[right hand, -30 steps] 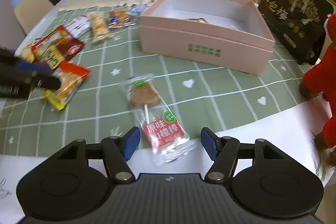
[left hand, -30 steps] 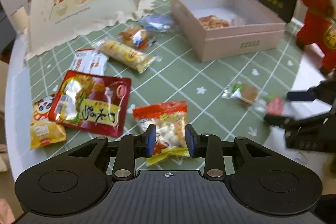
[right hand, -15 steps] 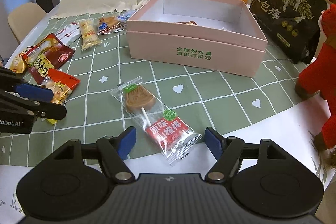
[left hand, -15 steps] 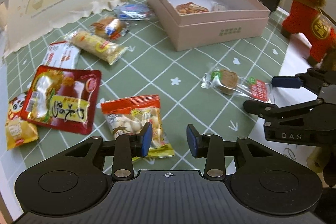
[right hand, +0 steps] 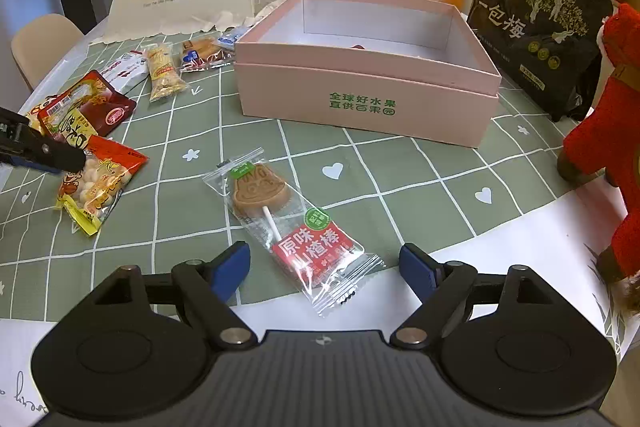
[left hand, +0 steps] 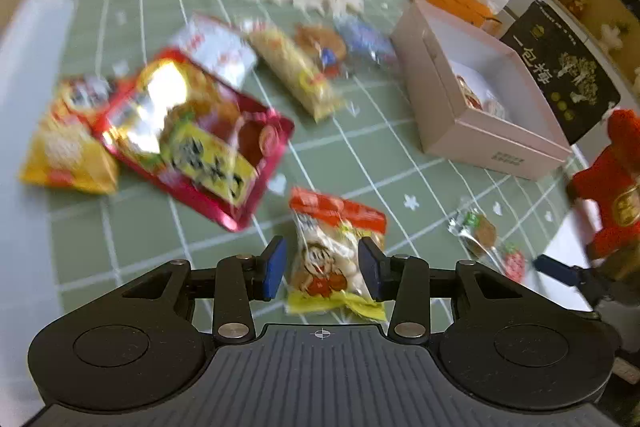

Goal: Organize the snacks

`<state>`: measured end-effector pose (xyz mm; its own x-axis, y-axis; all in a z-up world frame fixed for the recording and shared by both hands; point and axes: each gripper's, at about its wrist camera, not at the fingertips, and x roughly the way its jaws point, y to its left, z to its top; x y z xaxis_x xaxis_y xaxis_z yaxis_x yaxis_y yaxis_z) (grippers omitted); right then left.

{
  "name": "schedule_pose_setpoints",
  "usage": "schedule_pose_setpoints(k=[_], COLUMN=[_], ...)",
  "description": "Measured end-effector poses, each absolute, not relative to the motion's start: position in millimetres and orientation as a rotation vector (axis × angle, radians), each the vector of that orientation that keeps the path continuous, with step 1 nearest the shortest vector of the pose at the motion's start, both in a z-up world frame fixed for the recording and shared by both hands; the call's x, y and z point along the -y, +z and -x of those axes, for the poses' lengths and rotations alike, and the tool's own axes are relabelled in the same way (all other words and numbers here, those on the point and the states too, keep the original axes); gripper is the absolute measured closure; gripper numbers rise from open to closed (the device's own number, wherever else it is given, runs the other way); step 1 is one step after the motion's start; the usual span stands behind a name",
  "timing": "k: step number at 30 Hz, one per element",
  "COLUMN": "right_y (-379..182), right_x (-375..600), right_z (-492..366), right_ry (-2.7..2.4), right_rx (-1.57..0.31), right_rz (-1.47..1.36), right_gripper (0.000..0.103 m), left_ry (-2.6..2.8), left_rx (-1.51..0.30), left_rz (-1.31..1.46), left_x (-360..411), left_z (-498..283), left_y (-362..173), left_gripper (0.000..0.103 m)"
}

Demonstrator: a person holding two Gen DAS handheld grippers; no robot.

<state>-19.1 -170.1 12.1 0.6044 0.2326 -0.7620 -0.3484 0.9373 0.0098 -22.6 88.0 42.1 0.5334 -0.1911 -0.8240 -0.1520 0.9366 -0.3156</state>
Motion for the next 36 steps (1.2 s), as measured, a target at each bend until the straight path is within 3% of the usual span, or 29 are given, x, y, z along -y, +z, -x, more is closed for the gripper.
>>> schedule_pose_setpoints(k=[5, 27, 29, 31, 36], right_y=[12, 8, 11, 14, 14], right_x=[170, 163, 161, 161, 152], right_z=[19, 24, 20, 15, -14], right_ry=[0.337, 0.369, 0.434, 0.496, 0.517], right_rx=[-0.860, -0.848, -0.881, -0.895, -0.895], right_rz=[0.144, 0.151, 0.184, 0.210, 0.230], right_gripper=[0.018, 0.006, 0.006, 0.008, 0.012], left_ry=[-0.118, -0.181, -0.180, -0.186, -0.224], left_rx=[-1.035, -0.991, -1.002, -0.999, -1.016], left_rz=[0.276, -0.040, -0.079, -0.080, 0.096], left_x=[-63, 4, 8, 7, -17], left_z=[19, -1, -3, 0, 12], left_y=[33, 25, 24, 26, 30], left_gripper=[0.058, 0.030, 0.032, 0.043, 0.047])
